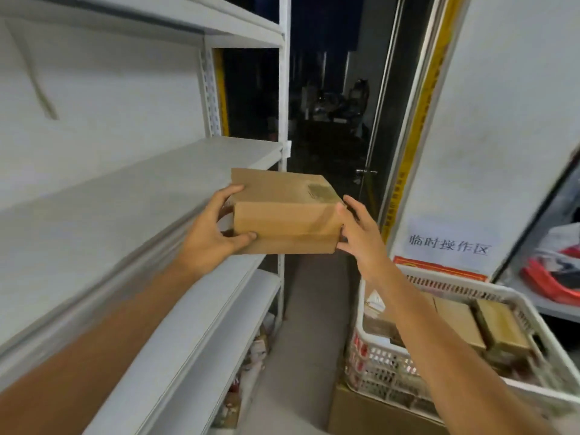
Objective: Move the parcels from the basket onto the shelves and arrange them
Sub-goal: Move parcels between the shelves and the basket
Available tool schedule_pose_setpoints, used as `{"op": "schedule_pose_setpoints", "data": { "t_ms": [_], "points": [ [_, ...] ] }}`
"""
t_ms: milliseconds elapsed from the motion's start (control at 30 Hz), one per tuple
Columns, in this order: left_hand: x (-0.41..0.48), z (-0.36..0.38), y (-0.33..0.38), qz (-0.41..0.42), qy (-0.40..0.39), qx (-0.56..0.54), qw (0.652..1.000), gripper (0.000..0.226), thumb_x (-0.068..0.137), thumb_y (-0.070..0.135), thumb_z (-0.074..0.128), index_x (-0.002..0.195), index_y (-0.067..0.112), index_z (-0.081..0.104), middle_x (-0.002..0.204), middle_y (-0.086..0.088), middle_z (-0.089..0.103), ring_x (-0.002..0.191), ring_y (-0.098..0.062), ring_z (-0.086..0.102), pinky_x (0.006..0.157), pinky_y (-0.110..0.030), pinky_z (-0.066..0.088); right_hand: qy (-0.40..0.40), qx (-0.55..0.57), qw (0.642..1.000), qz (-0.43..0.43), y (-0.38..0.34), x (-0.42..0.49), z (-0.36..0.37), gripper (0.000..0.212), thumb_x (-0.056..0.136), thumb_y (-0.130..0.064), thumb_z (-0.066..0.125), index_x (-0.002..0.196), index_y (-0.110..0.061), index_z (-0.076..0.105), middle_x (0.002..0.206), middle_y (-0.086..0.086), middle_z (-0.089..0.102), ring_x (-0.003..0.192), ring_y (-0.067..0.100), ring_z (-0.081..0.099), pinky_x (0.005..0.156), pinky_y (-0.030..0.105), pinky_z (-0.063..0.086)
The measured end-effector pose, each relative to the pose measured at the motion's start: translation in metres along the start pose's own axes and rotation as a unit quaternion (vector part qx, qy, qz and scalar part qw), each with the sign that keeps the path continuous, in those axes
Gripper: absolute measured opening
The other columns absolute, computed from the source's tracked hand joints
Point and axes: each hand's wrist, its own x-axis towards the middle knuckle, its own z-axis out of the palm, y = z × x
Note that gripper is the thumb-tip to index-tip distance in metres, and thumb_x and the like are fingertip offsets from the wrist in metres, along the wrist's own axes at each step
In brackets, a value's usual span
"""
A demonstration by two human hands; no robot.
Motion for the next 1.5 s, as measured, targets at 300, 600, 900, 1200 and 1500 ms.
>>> {"op": "schedule_pose_setpoints", "data": {
  "t_ms": [300, 600, 900, 1200, 1500],
  "points": [
    [0.034, 0.143, -0.021, -0.104, -0.017, -0.020, 0.994, 0.026, 0.094, 0.038, 0.054, 0.119, 0.037, 0.058, 0.128, 0.007, 0.053, 0.115, -0.014, 0.053, 0.072, -0.019, 0.054, 0.101, -0.025, 0.992, 0.070, 0.052, 0.003, -0.128, 0.037, 0.093, -0.046, 0.058, 0.129, -0.035, 0.057, 0.119, -0.012, 0.061, 0.115, 0.018, 0.055, 0.091, 0.045, 0.054],
    [0.046, 0.277, -0.052, -0.210, -0.114, -0.141, 0.961, 0.064, 0.091, 0.006, 0.059, 0.141, 0.041, 0.040, 0.131, 0.030, 0.046, 0.132, -0.017, 0.045, 0.095, -0.051, 0.050, 0.144, 0.006, 0.978, 0.147, 0.111, -0.002, -0.246, 0.034, 0.091, -0.022, 0.065, 0.122, -0.014, 0.050, 0.127, 0.008, 0.060, 0.117, 0.028, 0.058, 0.089, 0.049, 0.056],
    [0.053, 0.400, -0.096, -0.362, -0.152, -0.141, 0.909, 0.066, 0.089, 0.004, 0.062, 0.147, 0.005, 0.030, 0.145, -0.005, 0.044, 0.108, -0.009, 0.060, 0.072, -0.014, 0.051, 0.154, 0.015, 0.966, 0.207, 0.172, -0.004, -0.340, 0.034, 0.099, -0.014, 0.051, 0.133, -0.015, 0.056, 0.121, 0.008, 0.065, 0.114, 0.029, 0.061, 0.101, 0.053, 0.047],
    [0.107, 0.493, -0.173, -0.388, -0.256, -0.126, 0.876, 0.059, 0.087, 0.003, 0.064, 0.141, 0.013, 0.044, 0.136, -0.001, 0.055, 0.101, -0.008, 0.063, 0.074, -0.030, 0.057, 0.209, -0.015, 0.935, 0.285, 0.223, 0.048, -0.399, 0.037, 0.097, -0.006, 0.053, 0.132, -0.015, 0.048, 0.119, 0.004, 0.063, 0.103, 0.021, 0.063, 0.092, 0.049, 0.054],
    [0.139, 0.540, -0.261, -0.408, -0.283, -0.082, 0.864, 0.057, 0.091, 0.004, 0.059, 0.143, 0.018, 0.040, 0.117, 0.016, 0.051, 0.090, 0.010, 0.054, 0.074, -0.021, 0.049, 0.207, -0.058, 0.909, 0.357, 0.283, 0.126, -0.403, 0.030, 0.097, -0.007, 0.052, 0.123, -0.021, 0.047, 0.113, -0.001, 0.062, 0.107, 0.022, 0.060, 0.097, 0.052, 0.050]
  ]
}}
